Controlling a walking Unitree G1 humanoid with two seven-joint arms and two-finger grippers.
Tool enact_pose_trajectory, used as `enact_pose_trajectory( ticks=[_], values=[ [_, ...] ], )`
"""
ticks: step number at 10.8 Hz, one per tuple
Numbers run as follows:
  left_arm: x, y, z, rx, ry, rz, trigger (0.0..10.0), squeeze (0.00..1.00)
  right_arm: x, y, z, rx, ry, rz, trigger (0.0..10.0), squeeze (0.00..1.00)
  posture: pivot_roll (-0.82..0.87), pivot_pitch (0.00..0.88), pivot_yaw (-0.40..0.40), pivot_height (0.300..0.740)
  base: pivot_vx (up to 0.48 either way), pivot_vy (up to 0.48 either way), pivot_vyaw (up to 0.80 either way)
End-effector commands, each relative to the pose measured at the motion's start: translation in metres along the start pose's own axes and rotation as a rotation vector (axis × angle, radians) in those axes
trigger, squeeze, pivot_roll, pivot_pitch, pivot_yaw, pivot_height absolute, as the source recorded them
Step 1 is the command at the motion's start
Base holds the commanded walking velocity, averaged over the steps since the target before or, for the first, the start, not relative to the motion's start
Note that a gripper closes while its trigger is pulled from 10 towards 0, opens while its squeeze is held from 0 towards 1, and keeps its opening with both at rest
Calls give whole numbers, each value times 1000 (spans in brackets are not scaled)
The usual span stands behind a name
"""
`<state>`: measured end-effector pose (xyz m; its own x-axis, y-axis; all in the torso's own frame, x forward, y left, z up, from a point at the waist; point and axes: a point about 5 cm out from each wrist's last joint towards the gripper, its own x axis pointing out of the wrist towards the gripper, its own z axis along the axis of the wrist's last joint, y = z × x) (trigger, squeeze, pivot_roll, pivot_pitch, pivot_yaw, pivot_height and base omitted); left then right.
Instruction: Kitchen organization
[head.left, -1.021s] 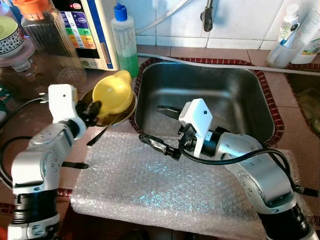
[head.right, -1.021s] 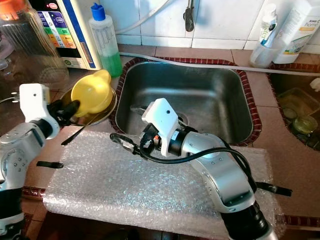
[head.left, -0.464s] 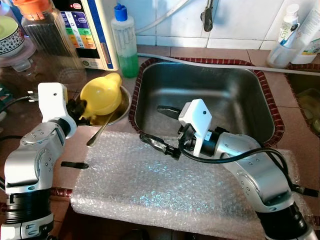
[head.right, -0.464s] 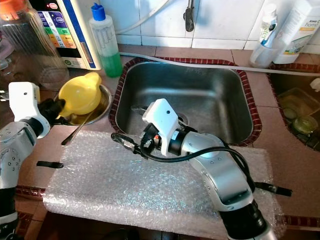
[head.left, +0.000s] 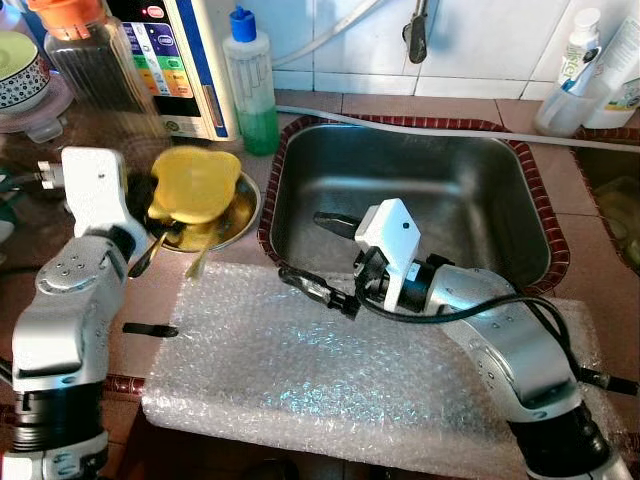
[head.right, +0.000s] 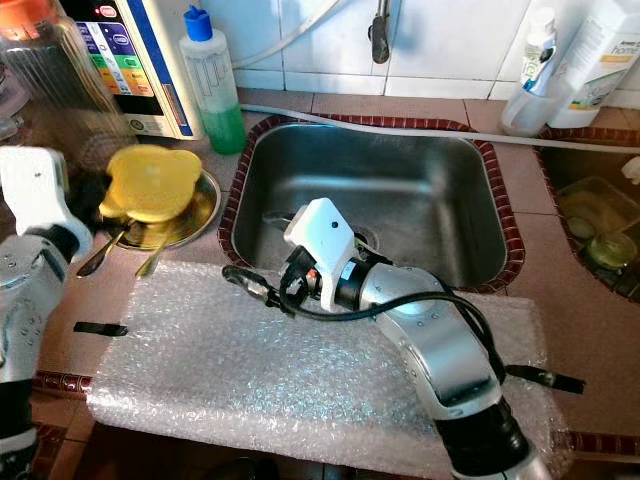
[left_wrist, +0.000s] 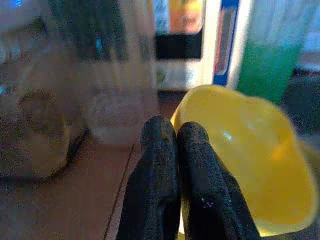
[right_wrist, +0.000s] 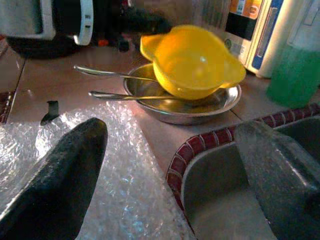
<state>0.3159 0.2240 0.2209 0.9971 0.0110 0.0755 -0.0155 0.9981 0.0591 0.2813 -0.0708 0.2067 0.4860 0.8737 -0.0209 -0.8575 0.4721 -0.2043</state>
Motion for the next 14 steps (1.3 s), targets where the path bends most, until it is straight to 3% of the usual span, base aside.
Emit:
enact_pose_trajectory(
  ticks=[1, 4, 8, 11, 13, 14],
  values=[
    [-4, -6, 5, 20, -47, -24, 0, 0, -1, -7, 2, 1, -12, -45, 10000, 0, -86, 185, 58, 740, 0, 0, 0],
    [-6, -15, 0, 24, -70, -75, 0, 0, -1, -18, 2, 14, -20, -120, 10000, 0, -88, 182, 60, 740, 0, 0, 0],
    [-4, -13, 1, 29, -95, -73, 0, 0, -2, -21, 0, 15, -21, -141, 10000, 0, -93, 177, 63, 740, 0, 0, 0],
    [-11, -33, 24, 55, -270, -186, 0, 0, -6, -48, 3, 64, -57, -321, 10000, 0, -92, 173, 54, 740, 0, 0, 0],
    [-11, -38, 22, 58, -277, -204, 0, 0, -9, -59, 5, 81, -76, -362, 10000, 0, -92, 171, 50, 740, 0, 0, 0],
    [-10, -38, 13, 103, -225, -209, 0, 0, -9, -62, 5, 85, -79, -375, 10000, 0, -95, 171, 49, 740, 0, 0, 0]
  ],
)
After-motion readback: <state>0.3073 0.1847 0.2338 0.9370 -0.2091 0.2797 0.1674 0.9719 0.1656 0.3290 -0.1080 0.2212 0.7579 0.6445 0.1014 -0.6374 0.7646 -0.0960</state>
